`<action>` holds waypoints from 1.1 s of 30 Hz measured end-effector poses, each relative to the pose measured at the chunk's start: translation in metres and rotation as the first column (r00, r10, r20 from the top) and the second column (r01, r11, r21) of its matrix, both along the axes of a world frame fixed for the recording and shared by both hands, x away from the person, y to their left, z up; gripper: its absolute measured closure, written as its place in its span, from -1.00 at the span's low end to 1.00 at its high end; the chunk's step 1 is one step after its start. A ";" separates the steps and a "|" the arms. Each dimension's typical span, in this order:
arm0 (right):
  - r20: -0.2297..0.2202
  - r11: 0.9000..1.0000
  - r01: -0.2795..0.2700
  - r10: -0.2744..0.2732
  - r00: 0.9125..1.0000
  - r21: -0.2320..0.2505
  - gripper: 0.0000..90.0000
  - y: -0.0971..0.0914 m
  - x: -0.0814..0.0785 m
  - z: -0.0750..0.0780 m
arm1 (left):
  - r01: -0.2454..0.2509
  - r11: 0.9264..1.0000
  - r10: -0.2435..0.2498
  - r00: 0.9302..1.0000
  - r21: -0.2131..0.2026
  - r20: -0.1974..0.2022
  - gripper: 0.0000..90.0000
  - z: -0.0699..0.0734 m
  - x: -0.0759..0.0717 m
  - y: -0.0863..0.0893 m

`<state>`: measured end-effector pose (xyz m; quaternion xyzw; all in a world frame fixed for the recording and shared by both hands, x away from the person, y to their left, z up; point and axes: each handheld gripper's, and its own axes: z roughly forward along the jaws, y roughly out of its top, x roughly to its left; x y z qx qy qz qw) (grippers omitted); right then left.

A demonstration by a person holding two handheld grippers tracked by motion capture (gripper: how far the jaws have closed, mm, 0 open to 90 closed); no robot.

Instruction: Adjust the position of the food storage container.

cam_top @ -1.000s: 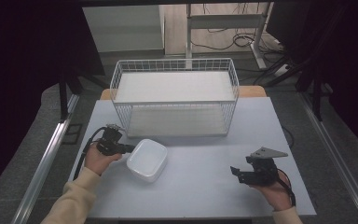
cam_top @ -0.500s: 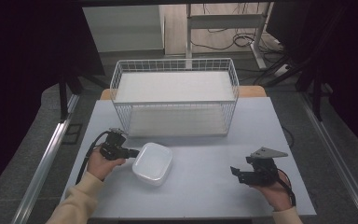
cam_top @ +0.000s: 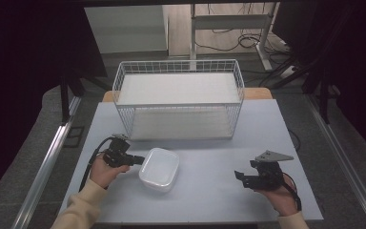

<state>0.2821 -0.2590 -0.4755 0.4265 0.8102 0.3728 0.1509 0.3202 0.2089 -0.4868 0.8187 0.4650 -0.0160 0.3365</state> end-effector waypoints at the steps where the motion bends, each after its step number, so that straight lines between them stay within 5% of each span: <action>1: 0.001 1.000 0.003 -0.003 1.000 0.002 -0.45 0.000 0.000 0.000 | 0.006 1.000 -0.006 1.000 -0.004 -0.003 1.00 0.000 -0.002 -0.002; 33: 0.003 1.000 -0.003 0.003 1.000 0.001 -0.45 0.002 -0.001 0.001 | 0.138 0.988 -0.138 0.990 -0.062 0.001 1.00 0.005 -0.029 -0.046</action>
